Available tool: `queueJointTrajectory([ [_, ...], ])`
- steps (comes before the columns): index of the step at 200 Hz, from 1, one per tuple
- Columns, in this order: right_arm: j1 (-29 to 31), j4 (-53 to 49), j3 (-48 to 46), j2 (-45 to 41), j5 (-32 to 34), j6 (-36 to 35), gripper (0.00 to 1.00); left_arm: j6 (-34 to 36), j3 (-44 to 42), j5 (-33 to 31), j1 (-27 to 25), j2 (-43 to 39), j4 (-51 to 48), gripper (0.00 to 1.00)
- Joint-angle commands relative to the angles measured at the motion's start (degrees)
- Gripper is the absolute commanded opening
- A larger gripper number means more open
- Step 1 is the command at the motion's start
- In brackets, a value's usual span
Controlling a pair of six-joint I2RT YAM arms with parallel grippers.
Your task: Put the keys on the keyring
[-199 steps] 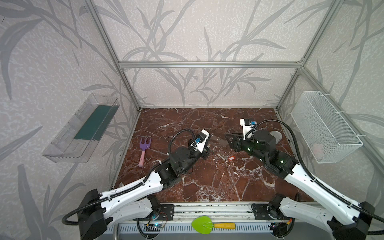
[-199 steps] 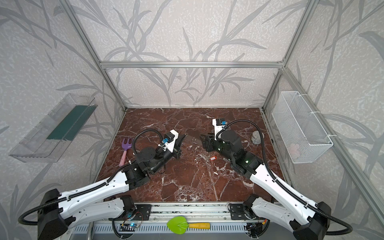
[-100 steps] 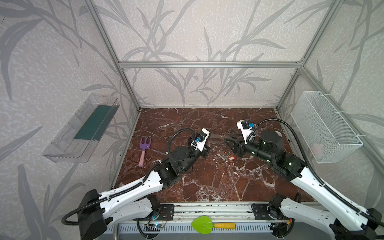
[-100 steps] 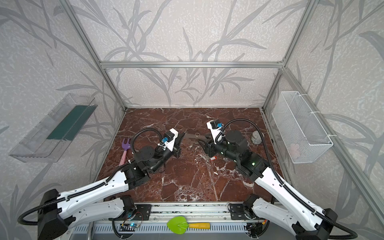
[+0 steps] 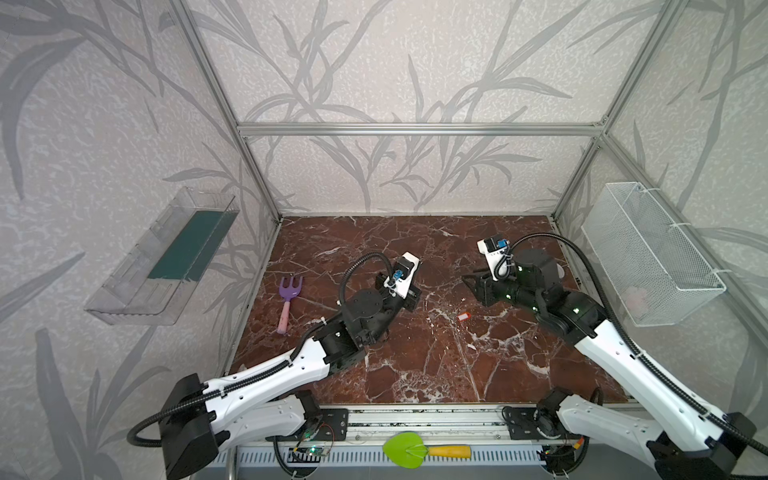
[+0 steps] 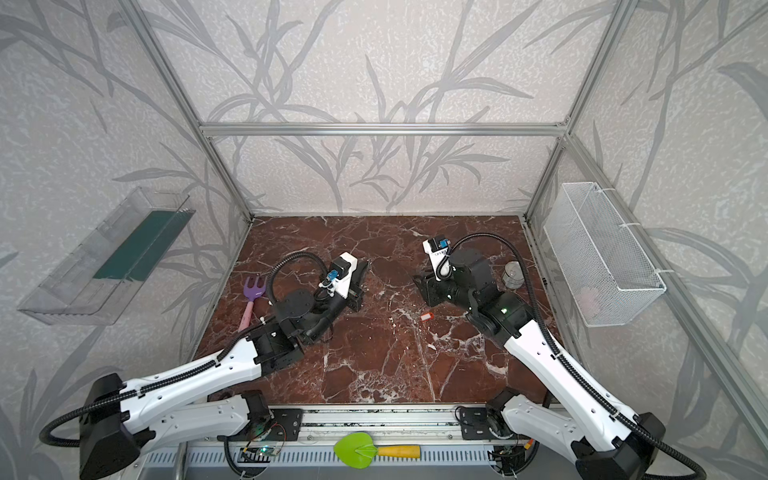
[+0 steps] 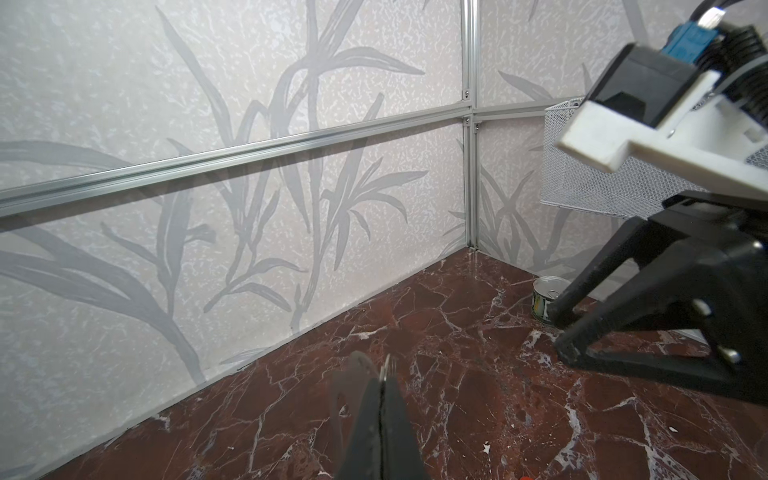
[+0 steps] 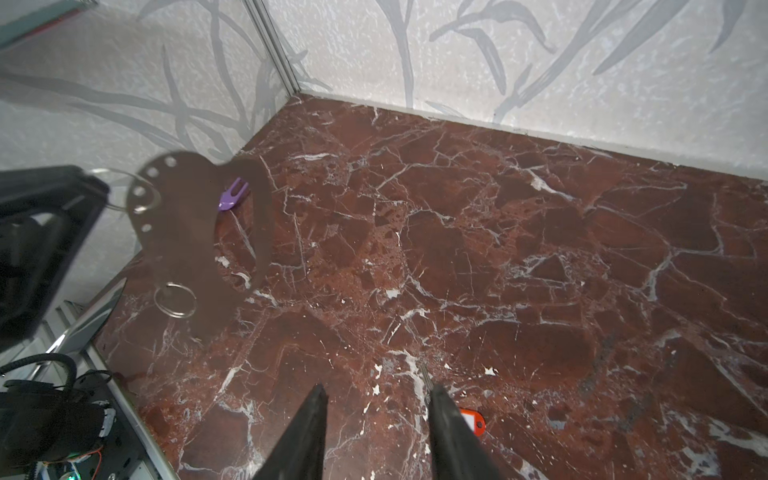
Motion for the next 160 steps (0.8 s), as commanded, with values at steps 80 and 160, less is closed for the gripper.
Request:
queueJointTrajectory([
  [80, -1.8, 3.3, -16.5, 9.8, 4.9, 9.8, 0.39, -0.9, 0.4, -2.0, -0.4, -0.7, 2.7, 0.00],
  [160, -1.2, 10.5, -15.1, 23.0, 1.2, 4.9, 0.34, -0.8, -0.2, -1.9, -0.4, -1.9, 2.4, 0.00],
])
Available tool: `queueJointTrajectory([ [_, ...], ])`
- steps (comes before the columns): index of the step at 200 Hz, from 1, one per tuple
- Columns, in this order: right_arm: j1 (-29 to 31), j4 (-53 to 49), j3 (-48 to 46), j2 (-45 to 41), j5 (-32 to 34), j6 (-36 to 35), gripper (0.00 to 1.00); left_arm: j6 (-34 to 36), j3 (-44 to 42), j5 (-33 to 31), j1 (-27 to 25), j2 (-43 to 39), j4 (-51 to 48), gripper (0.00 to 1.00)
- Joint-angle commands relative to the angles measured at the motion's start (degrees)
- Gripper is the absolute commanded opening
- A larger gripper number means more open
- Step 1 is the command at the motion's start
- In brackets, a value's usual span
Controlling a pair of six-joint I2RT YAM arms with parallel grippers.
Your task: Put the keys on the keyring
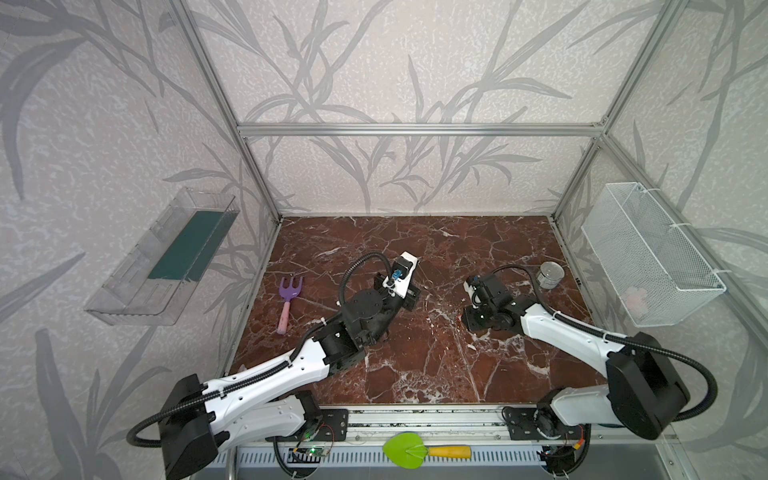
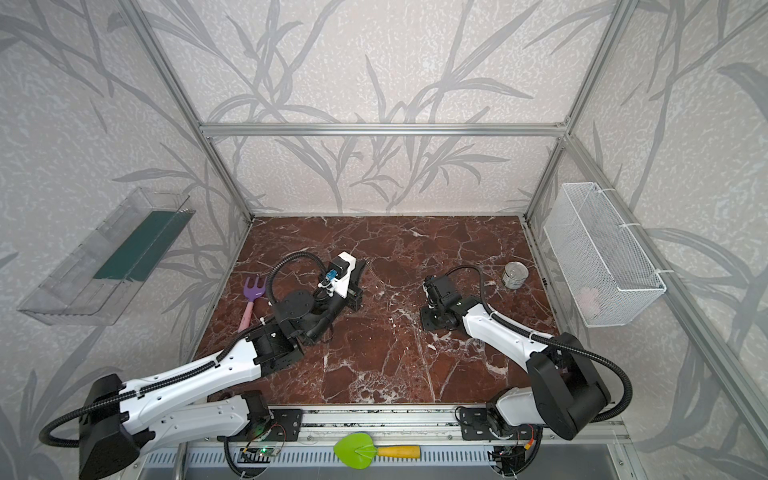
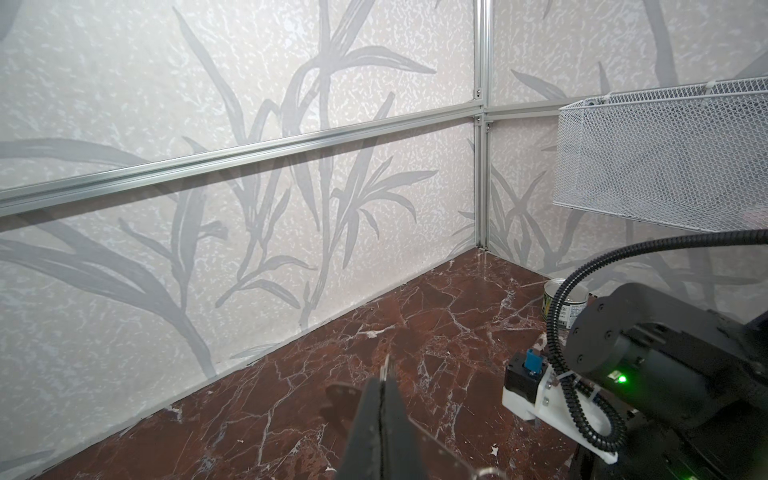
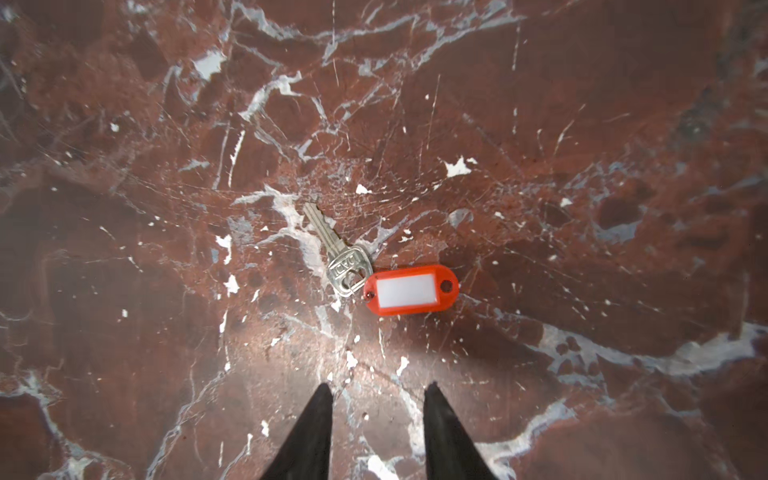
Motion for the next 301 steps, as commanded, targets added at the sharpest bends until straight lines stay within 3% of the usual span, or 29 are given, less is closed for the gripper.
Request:
queueJointTrajectory([
  [1, 0.5, 4.2, 1.4, 2.1, -1.7, -2.9, 0.34, -0.6, -0.2, -0.4, -0.3, -1.7, 2.4, 0.00],
  [71, 1.2, 6.4, 3.4, 8.0, -2.3, -7.2, 0.27, -0.7, -0.5, -1.1, -0.3, -3.0, 1.4, 0.00],
  [174, 1.2, 7.7, 4.6, 12.6, -0.4, -7.1, 0.17, -0.8, -0.6, -1.7, -0.3, -4.1, 0.4, 0.00],
  [225, 1.2, 7.4, 4.5, 12.9, 0.4, -7.1, 0.06, -0.8, -0.6, -1.9, -0.3, -4.1, 0.3, 0.00],
  [237, 1.2, 6.8, 4.6, 12.1, 0.9, -7.3, 0.00, -0.8, -0.5, -1.7, -0.3, -4.1, 0.3, 0.00],
  [301, 1.2, -1.3, 8.7, -6.6, 1.0, -13.7, 0.00, -0.2, 0.7, 1.6, -0.3, -4.3, -3.7, 0.00],
])
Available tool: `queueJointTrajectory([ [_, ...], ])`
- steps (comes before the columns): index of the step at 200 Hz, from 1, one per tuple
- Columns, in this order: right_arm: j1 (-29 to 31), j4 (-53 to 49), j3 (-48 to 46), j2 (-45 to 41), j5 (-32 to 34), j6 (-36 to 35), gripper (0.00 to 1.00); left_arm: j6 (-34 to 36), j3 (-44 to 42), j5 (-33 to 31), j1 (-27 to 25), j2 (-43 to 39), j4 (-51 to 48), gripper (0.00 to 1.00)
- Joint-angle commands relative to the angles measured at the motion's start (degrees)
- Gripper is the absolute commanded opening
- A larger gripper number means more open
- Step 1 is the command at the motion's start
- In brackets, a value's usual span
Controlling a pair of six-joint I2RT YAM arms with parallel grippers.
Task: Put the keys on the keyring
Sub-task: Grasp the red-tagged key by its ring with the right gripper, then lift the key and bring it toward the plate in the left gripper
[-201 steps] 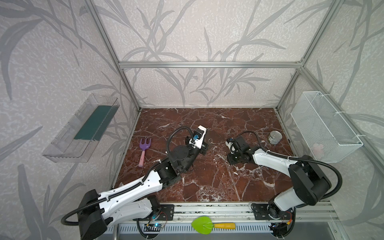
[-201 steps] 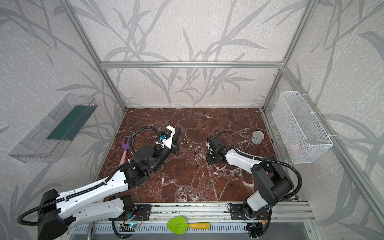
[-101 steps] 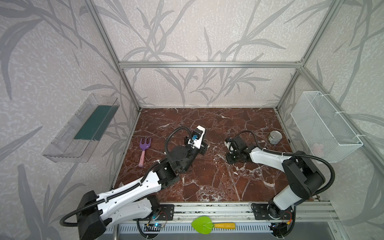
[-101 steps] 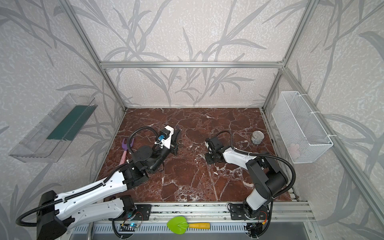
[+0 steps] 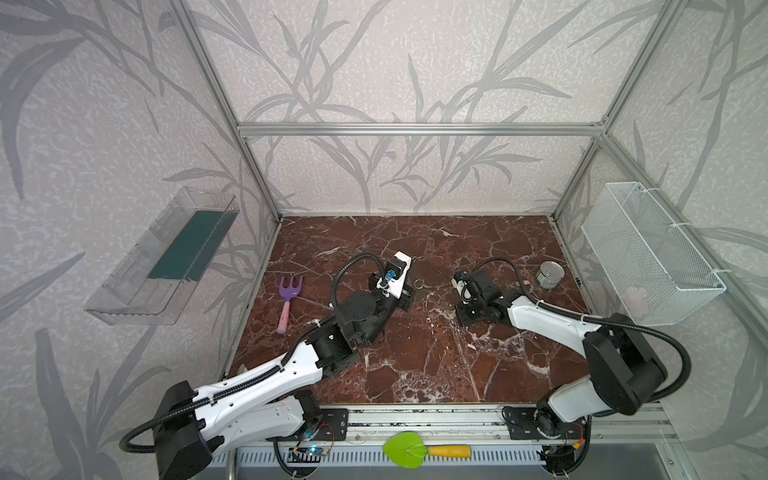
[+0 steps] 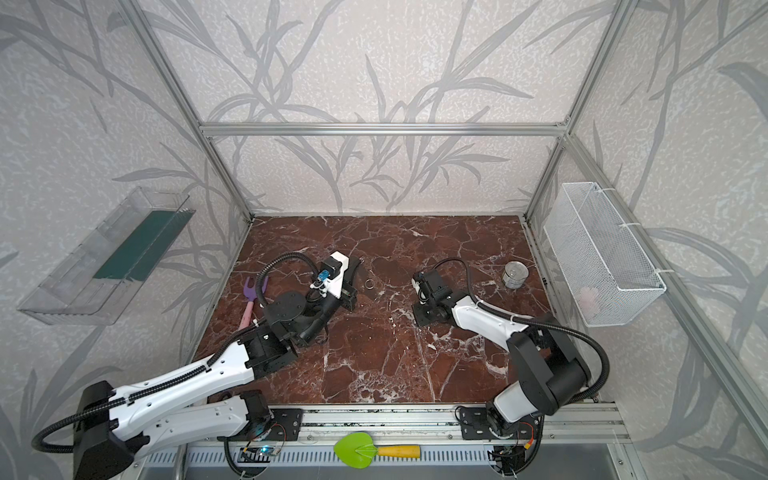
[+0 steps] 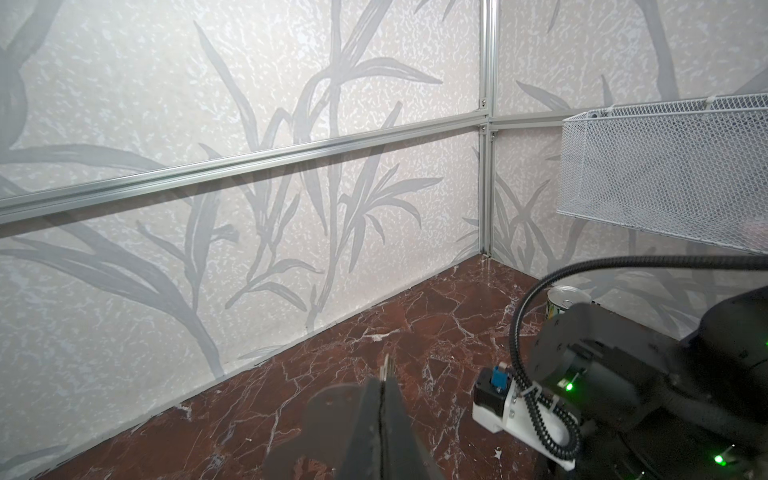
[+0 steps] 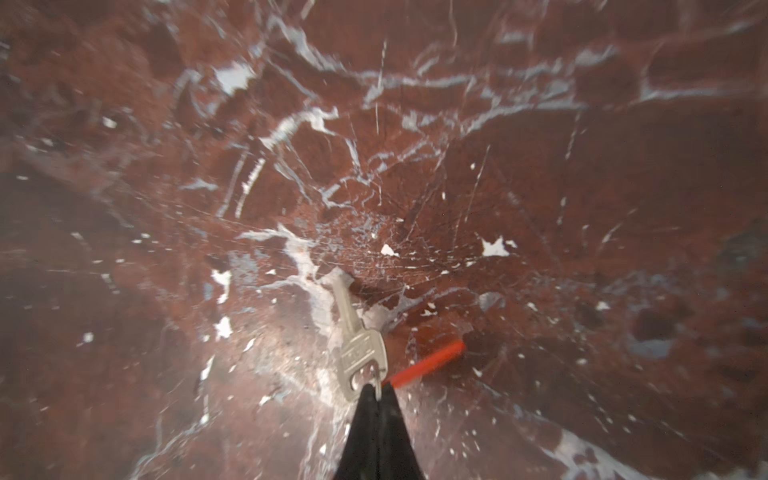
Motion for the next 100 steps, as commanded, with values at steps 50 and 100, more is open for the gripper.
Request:
queueJointTrajectory([
  [50, 0.2, -7.4, 11.2, -19.0, -9.2, -9.0, 0.00, 0.6, 2.7, 6.7, -0.3, -1.3, -5.0, 0.00],
  [100, 0.2, -5.7, 15.9, -21.3, -24.1, -7.7, 0.00, 0.6, 3.4, 8.6, -0.3, -0.5, -5.4, 0.00],
])
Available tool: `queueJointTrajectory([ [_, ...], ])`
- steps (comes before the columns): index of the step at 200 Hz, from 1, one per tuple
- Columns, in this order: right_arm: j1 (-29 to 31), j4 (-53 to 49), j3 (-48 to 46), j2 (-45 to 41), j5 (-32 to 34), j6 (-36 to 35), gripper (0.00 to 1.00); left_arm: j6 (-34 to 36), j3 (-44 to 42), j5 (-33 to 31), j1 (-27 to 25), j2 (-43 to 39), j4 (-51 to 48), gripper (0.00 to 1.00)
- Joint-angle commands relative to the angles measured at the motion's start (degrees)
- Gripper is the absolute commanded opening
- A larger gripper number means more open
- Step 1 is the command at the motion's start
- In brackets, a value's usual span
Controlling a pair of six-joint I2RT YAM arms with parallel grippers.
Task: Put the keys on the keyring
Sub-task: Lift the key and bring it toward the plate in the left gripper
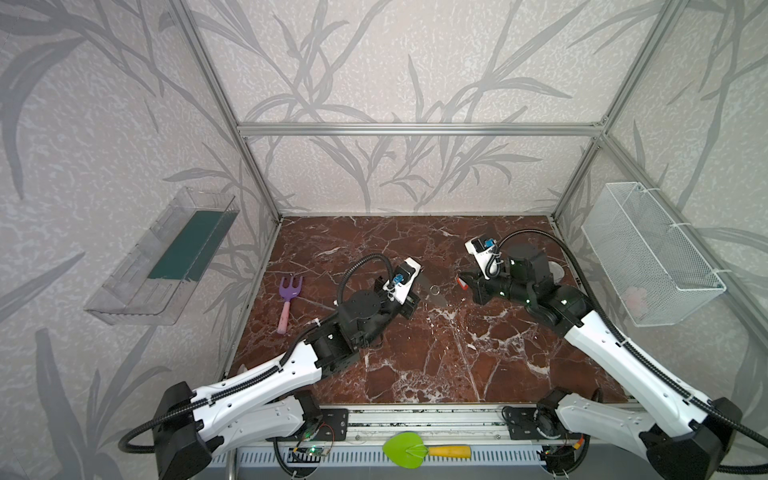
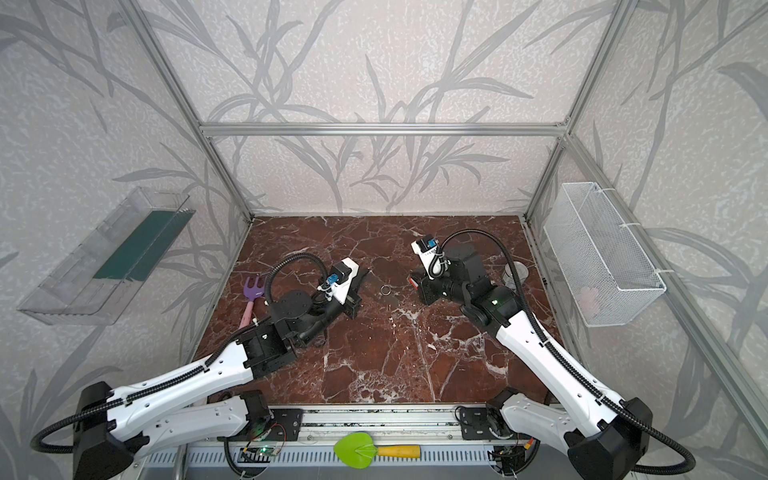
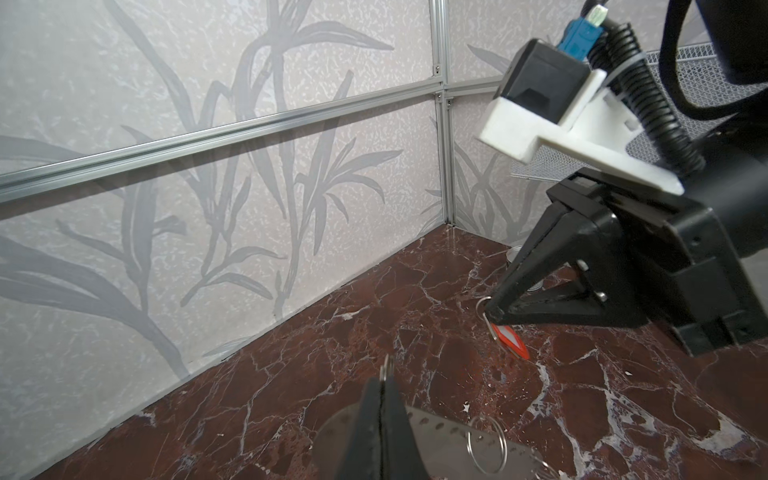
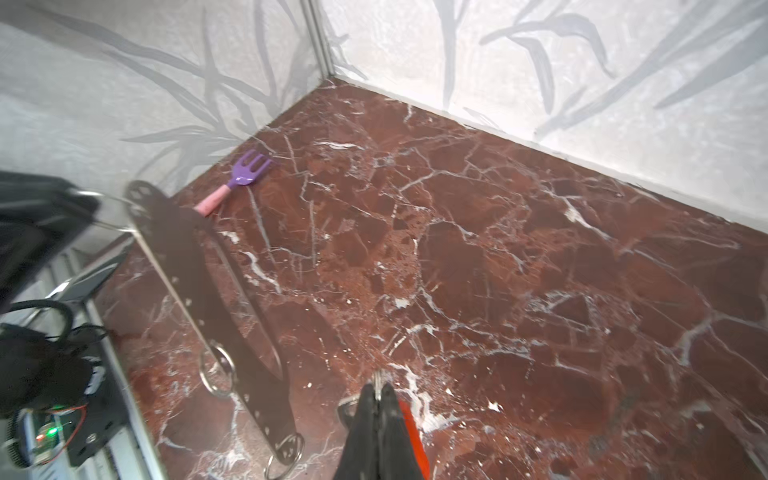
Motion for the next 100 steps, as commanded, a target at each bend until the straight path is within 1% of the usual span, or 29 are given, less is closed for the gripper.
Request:
queueJointTrajectory([
  [1, 0.2, -1.0, 3.0, -0.7, -10.3, -0.3, 0.00, 0.5, 2.2, 1.8, -0.3, -0.3, 0.5, 0.00],
  [18, 0.3, -1.0, 4.2, -0.3, -14.5, -0.3, 0.00, 0.7, 2.4, 2.5, -0.3, -0.1, 0.3, 0.00],
  [34, 0.3, -0.2, 4.8, 0.0, -16.6, 0.1, 0.00, 0.8, 2.9, 3.3, -0.3, 0.3, -0.3, 0.00],
  [73, 0.7, 2.2, 5.7, 1.3, -18.8, 1.7, 0.00, 0.3, 3.1, 3.8, -0.5, 1.3, 0.3, 0.00],
  [100, 2.3, 2.5, 6.3, 2.8, -17.5, 1.3, 0.00, -0.1, 3.4, 4.7, -0.8, 2.2, 1.0, 0.00],
])
